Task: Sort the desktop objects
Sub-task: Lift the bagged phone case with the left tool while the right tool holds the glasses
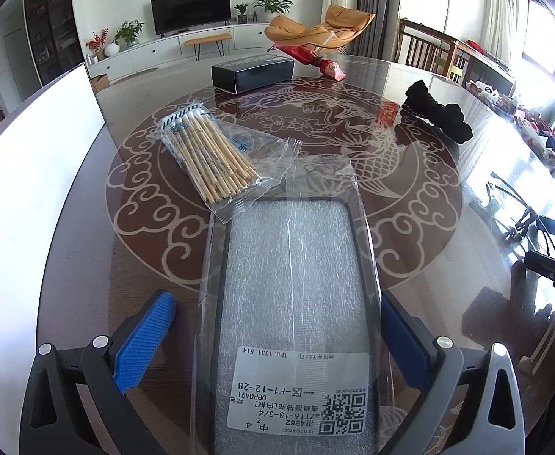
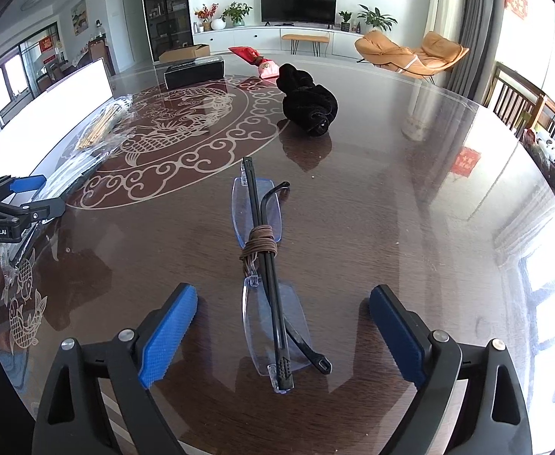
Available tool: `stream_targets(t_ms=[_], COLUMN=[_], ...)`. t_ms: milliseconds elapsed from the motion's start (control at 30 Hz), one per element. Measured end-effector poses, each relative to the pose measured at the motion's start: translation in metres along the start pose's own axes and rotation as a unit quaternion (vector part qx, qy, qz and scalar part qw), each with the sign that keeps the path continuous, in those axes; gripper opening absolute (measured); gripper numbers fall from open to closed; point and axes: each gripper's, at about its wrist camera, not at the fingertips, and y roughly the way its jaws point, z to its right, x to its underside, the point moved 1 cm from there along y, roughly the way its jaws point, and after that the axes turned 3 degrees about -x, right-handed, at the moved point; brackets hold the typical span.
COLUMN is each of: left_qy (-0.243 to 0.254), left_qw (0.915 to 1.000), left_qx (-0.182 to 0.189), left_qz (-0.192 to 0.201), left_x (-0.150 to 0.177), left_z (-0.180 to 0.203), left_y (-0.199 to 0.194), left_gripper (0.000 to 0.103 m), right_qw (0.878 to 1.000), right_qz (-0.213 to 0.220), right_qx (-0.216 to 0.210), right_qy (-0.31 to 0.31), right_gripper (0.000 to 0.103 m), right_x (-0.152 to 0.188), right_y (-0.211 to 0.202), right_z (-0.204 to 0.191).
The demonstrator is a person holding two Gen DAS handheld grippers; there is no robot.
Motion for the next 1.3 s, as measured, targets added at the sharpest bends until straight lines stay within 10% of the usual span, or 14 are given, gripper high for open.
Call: stream_targets(t_ms=[1300], left_qy=[0.0], left_qw=[1.0], left_qx=[0.0], left_qz=[0.0], left_x=[0.0001], left_z=[0.0], left_y=[0.0001], left_gripper=[0.103], right_qw=[1.0], right_qz=[-0.006], right_qx=[0.005], right_qy=[0.007], right_gripper=[0.098], right_x=[0.0001], right_y=[0.0014], right_z=[0.0025])
